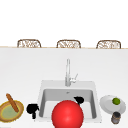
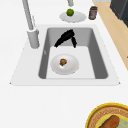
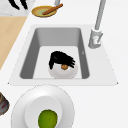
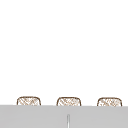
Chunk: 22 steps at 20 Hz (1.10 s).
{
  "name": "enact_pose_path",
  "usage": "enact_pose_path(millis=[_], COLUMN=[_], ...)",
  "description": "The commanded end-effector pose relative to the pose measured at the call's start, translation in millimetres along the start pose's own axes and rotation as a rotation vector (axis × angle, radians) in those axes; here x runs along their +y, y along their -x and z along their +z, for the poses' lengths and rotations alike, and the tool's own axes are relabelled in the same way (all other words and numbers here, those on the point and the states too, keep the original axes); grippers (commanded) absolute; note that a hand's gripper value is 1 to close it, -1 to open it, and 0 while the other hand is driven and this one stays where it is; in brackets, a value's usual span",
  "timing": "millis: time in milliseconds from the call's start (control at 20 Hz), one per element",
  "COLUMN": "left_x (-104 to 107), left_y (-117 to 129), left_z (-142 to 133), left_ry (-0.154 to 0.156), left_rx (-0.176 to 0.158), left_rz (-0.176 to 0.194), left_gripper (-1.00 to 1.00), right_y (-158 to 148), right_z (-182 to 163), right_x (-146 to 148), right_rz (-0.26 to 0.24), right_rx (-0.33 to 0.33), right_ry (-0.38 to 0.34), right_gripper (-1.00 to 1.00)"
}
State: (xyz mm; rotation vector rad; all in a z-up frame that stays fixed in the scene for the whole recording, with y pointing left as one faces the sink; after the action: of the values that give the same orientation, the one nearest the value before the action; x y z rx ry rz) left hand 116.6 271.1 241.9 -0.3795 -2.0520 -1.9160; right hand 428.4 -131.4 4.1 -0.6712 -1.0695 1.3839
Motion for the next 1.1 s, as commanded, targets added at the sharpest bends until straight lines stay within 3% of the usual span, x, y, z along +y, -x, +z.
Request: enact_pose_path(millis=[0,600,800,1050], left_x=[0.0,0.0,0.0,0.0], left_y=[0.0,0.0,0.0,0.0], left_z=[0.0,0.0,0.0,0.0], left_ry=[0.000,0.000,0.000,0.000], left_rx=[0.000,0.000,0.000,0.000], left_rz=[0.000,0.000,0.000,0.000], left_gripper=[0.00,0.00,0.00,0.00], right_y=[-3.3,-14.4,-4.0,-6.2], right_z=[8.2,41.4,53.8,67.4], right_x=[-12.0,-47.7,-53.5,-78.7], right_rz=[0.011,0.034,0.022,0.028], right_rx=[0.001,-0.004,-0.010,-0.020], right_ry=[0.048,0.146,0.149,0.188], right_gripper=[-1.00,-1.00,-1.00,-1.00])
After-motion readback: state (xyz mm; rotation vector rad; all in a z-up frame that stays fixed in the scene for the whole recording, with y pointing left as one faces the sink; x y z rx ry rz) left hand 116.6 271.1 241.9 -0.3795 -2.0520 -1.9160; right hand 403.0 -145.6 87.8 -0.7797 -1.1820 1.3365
